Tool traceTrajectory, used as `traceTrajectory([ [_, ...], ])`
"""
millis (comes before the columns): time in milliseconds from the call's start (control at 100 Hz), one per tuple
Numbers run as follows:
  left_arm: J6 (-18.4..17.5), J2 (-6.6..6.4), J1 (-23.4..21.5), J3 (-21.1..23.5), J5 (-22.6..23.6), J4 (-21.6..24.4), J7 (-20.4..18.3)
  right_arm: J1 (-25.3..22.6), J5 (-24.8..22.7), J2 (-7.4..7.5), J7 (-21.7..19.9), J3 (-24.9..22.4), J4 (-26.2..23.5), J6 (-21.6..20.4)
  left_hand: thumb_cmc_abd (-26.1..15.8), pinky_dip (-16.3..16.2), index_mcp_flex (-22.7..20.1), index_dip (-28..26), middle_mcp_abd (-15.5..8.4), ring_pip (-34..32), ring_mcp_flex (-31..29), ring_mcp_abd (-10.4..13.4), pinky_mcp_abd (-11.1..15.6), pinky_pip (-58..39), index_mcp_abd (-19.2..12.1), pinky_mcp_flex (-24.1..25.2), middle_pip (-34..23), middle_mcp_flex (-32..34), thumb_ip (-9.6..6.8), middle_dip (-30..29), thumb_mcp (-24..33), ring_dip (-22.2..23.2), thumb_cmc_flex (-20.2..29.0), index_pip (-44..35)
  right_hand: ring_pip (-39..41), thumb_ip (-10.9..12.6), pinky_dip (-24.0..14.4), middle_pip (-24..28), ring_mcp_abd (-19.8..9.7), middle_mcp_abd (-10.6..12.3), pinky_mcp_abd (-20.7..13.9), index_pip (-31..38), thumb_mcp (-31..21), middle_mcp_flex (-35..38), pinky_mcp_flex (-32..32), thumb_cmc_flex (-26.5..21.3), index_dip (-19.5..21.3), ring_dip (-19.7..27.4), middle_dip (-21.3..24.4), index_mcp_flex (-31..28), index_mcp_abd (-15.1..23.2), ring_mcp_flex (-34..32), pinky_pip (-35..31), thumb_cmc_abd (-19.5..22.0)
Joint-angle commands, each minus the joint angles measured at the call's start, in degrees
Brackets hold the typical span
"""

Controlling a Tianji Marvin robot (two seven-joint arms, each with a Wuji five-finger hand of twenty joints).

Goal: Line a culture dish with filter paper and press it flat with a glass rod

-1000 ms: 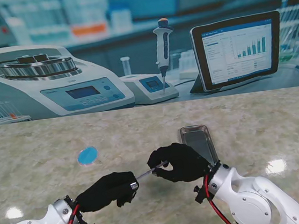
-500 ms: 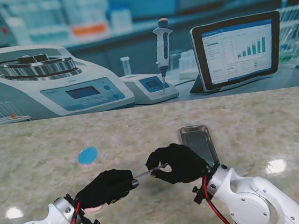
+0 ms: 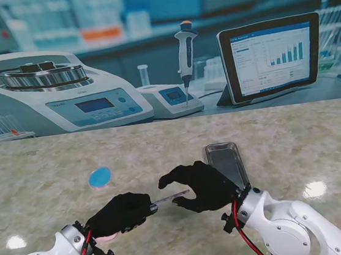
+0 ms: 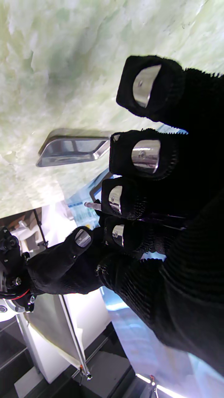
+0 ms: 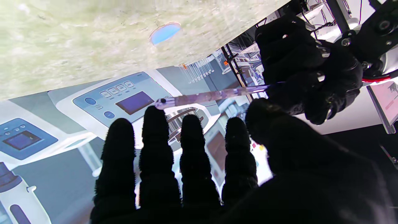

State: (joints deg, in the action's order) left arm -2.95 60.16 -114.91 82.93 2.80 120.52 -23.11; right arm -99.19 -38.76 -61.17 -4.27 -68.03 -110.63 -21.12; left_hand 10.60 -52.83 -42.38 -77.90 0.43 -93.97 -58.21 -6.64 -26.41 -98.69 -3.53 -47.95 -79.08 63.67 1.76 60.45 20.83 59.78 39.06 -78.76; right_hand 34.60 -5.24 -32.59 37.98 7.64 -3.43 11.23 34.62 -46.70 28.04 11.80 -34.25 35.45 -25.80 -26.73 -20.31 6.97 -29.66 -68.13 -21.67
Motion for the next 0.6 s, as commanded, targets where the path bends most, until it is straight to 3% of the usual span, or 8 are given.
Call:
traceTrajectory([
  [0, 0.3, 0.12, -0.3, 0.1, -0.2, 0.3, -0.1, -0.7, -0.3, 0.12, -0.6, -0.1, -0.8, 0.2, 0.7, 1.8, -2.2, -2.0, -5.4, -3.6, -2.3, 3.3, 0.5, -7.5, 4.9, -2.0, -4.1, 2.2, 1.11, 1.3, 1.5, -0.6, 0.0, -2.8, -3.5, 1.5, -0.8, -2.4, -0.2, 1.0, 1.3, -2.9, 0.8, -3.1, -2.8, 2.4, -0.1, 1.4, 1.9, 3.3, -0.8, 3.6, 2.9, 1.2],
  [240, 0.2, 0.27, -0.3, 0.4, 0.3, 0.2, 0.6, -2.7, -1.0, -0.01, -0.1, -1.5, -2.3, 1.6, 0.6, 2.1, -2.5, -2.3, -5.4, -3.9, -2.7, 3.2, 0.5, -7.9, 5.0, -2.4, -4.3, 2.6, 1.11, 1.2, 1.6, -0.9, -0.1, -3.0, -11.2, 1.7, 1.6, -7.4, -0.9, 0.6, 2.1, -7.5, 7.1, -7.9, -8.7, 6.2, -1.3, 4.7, 5.7, 6.5, -1.9, 10.0, 10.4, 2.9],
  [590, -1.0, 0.65, -0.2, 0.7, 4.3, -0.2, 3.4, -7.1, -0.4, -0.9, 3.6, -3.6, -3.6, 5.8, 0.5, 2.3, -2.6, -2.4, -5.4, -4.0, -2.7, 3.1, 0.3, -8.0, 4.8, -2.4, -4.3, 2.6, 1.1, 1.2, 1.6, -1.0, -0.2, -3.0, -18.5, 2.3, 6.8, -12.7, -3.3, 0.8, 1.6, -11.9, 12.1, -11.4, -14.1, 6.7, -3.2, 9.1, 9.1, 8.7, -2.3, 15.3, 19.9, 5.4],
])
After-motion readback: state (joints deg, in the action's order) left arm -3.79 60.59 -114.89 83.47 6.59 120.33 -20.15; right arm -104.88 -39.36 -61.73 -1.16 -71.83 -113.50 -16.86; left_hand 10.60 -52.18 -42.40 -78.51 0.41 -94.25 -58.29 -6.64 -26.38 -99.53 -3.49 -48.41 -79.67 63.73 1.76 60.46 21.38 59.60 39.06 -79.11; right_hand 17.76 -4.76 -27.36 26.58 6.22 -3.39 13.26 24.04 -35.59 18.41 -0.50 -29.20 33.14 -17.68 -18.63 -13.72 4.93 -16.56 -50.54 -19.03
